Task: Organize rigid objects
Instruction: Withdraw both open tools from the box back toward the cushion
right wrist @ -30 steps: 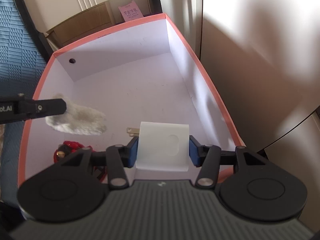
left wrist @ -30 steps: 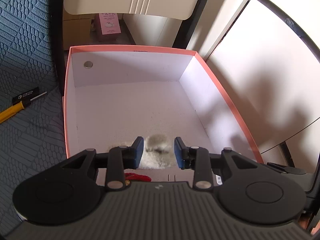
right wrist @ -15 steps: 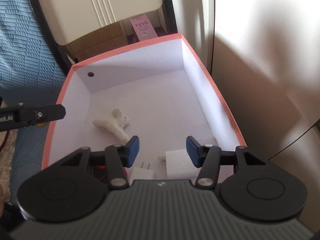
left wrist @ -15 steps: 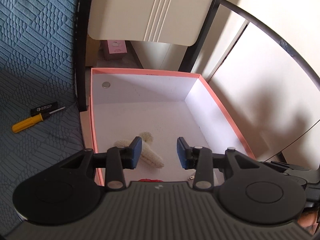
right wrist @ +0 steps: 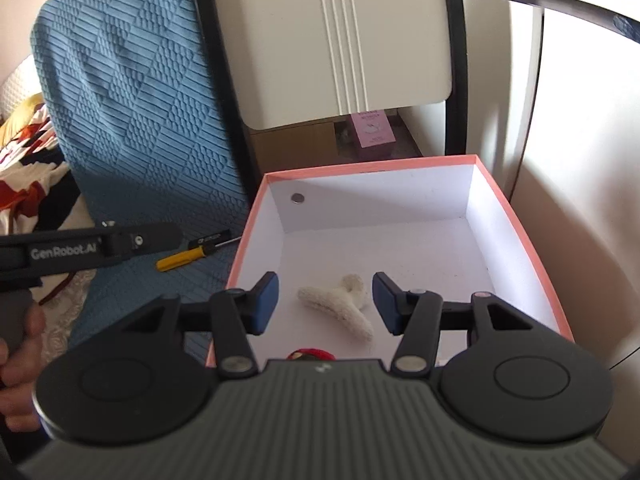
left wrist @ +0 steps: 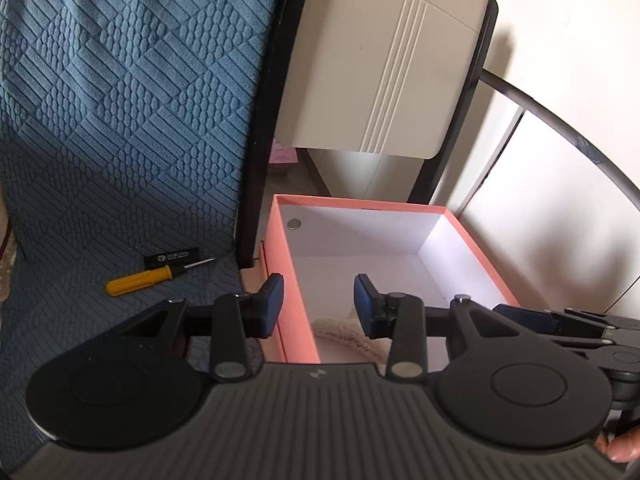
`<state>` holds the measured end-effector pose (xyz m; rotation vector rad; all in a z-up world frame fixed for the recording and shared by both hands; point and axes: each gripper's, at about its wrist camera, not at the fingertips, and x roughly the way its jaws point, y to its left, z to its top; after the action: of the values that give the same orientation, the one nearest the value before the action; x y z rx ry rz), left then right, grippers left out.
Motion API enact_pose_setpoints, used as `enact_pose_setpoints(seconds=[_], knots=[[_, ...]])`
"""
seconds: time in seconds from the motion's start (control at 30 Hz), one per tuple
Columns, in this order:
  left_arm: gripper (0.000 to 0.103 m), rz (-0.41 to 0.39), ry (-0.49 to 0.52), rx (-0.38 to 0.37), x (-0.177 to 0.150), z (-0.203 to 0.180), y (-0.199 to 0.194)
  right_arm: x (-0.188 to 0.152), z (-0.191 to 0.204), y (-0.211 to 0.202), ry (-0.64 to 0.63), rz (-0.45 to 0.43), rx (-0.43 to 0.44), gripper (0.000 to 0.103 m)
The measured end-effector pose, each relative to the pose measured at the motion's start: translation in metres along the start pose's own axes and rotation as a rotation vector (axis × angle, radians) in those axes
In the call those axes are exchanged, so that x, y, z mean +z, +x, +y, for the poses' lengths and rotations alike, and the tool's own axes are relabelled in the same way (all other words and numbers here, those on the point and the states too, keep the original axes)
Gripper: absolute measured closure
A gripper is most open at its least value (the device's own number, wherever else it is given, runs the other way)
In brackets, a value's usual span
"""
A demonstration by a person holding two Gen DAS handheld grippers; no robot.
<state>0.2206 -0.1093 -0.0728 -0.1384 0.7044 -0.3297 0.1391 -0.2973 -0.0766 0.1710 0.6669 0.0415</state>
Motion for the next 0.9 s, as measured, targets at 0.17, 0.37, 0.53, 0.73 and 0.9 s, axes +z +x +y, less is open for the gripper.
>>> enact_pose_setpoints(seconds=[0.17,0.37,0.53,0.73,0.9], knots=[[0.059,-0.033,-0.021,0.021,-0.003,0.026,-0.014,-0.001,0.022,0.007,-0.026,-0.008,0.022,0.048],[0.059,-0.07,-0.022,0.057,-0.008,0.057,-0.032,-0.003,0.055,0.01,-0.079,-0.022,0.046,0.048],[0.059,-0.089,-0.034,0.081,-0.017,0.082,-0.046,-0.01,0.08,0.015,-0.117,-0.005,0.078,0.048],[0.059,-0.09,-0.066,0.101,-0.023,0.11,-0.057,-0.019,0.105,0.02,-0.163,0.02,0.101,0.048],[0.059,-0.1,-0.085,0.117,-0.029,0.126,-0.067,-0.021,0.122,0.023,-0.186,0.032,0.117,0.048]])
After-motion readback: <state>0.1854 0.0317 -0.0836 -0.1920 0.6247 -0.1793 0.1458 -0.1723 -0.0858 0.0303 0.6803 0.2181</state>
